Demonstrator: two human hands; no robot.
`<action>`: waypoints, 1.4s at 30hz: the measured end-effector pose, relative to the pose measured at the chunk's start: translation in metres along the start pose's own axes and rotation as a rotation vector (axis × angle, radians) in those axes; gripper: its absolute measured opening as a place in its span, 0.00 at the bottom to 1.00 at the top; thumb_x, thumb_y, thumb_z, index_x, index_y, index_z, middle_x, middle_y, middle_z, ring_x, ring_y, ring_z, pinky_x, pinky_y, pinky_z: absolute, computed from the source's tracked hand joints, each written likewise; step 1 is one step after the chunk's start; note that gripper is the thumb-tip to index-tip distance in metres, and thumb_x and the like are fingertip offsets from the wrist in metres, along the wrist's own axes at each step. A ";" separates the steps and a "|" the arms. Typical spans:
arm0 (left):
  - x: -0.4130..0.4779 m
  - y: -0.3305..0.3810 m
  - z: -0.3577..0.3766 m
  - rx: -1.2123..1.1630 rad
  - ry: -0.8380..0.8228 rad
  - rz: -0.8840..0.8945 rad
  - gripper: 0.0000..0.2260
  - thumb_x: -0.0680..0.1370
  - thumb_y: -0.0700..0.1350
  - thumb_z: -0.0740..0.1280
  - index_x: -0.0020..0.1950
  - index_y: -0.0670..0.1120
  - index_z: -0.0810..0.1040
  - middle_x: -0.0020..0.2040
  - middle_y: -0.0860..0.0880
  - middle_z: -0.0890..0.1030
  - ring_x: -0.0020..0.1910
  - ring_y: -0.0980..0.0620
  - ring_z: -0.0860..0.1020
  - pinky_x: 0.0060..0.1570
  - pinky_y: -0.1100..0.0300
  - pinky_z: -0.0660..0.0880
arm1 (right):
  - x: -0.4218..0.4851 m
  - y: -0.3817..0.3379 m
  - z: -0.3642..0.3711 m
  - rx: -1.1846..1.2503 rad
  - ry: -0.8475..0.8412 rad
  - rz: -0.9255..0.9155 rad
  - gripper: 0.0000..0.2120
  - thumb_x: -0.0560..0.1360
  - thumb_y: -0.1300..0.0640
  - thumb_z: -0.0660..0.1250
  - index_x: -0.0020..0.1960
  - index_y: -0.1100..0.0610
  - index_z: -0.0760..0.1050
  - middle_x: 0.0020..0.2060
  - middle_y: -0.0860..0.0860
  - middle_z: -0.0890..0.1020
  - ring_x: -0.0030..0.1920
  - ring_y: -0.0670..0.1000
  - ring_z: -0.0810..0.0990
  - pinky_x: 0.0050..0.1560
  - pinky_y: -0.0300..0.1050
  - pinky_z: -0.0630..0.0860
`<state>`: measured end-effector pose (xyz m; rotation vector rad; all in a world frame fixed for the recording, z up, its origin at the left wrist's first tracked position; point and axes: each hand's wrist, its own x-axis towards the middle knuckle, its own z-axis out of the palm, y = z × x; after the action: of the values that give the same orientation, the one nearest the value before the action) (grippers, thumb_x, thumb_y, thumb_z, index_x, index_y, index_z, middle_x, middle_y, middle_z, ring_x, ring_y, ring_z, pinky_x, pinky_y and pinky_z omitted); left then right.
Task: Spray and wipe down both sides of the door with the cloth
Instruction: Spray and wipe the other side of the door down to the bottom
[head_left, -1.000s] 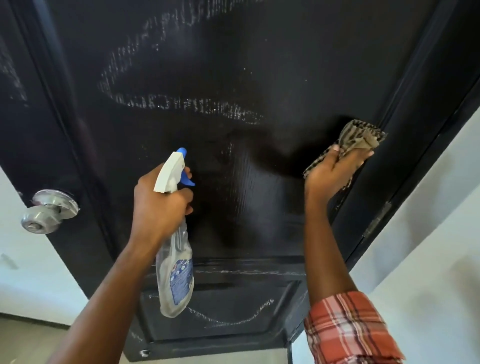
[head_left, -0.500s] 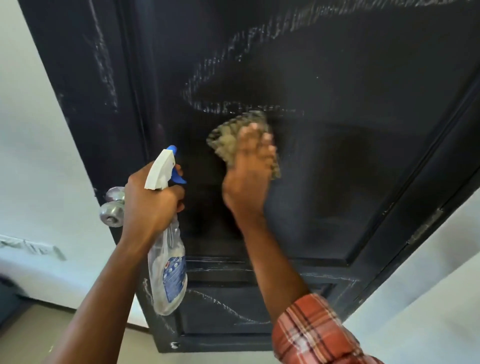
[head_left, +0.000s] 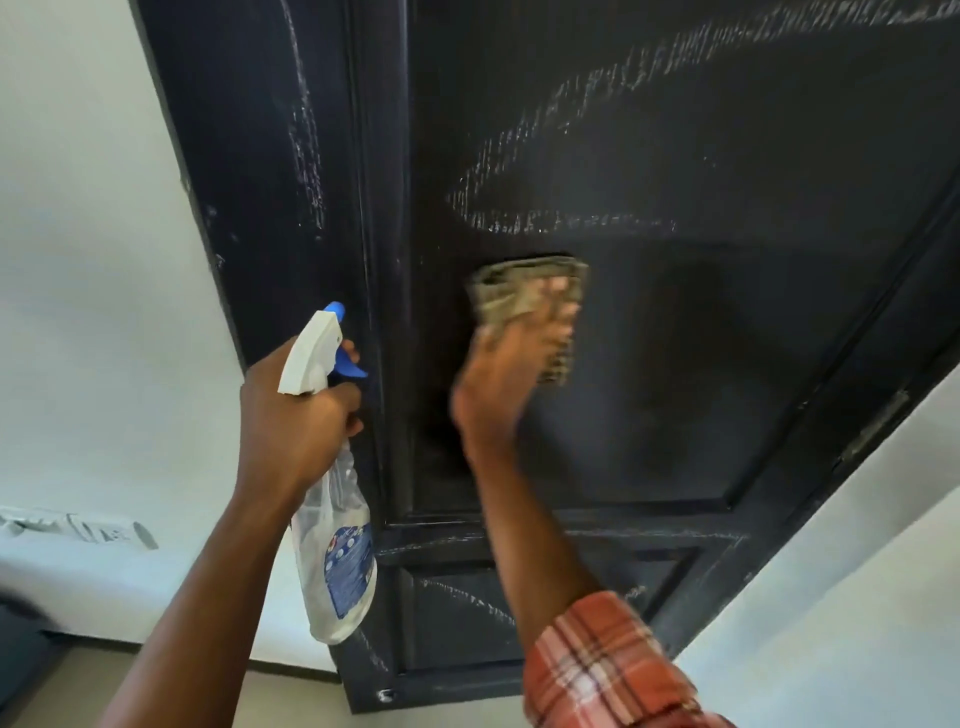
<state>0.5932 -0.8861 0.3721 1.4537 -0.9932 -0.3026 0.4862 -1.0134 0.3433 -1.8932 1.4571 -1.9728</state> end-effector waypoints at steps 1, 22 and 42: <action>0.001 0.000 -0.001 -0.008 0.005 0.001 0.15 0.71 0.30 0.68 0.47 0.51 0.78 0.41 0.49 0.80 0.35 0.50 0.80 0.29 0.72 0.74 | -0.014 0.011 0.021 -0.048 -0.092 -0.105 0.30 0.77 0.58 0.52 0.77 0.64 0.51 0.76 0.63 0.54 0.77 0.65 0.49 0.77 0.54 0.43; 0.012 -0.016 -0.030 0.037 0.025 -0.075 0.15 0.73 0.34 0.70 0.54 0.50 0.73 0.39 0.53 0.75 0.38 0.54 0.76 0.41 0.64 0.73 | -0.038 0.031 0.049 -0.064 -0.110 -0.307 0.31 0.76 0.63 0.58 0.77 0.62 0.51 0.76 0.59 0.57 0.77 0.58 0.47 0.77 0.52 0.43; 0.029 -0.020 -0.002 -0.120 -0.091 -0.031 0.16 0.72 0.31 0.69 0.50 0.51 0.76 0.46 0.44 0.79 0.40 0.45 0.80 0.34 0.60 0.79 | -0.011 0.102 0.023 -0.758 -0.708 -1.370 0.37 0.71 0.59 0.69 0.77 0.57 0.60 0.76 0.55 0.61 0.76 0.58 0.59 0.76 0.56 0.34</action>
<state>0.6199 -0.9086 0.3655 1.3566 -1.0092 -0.4474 0.4516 -1.0760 0.2669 -3.9578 0.6414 -0.3614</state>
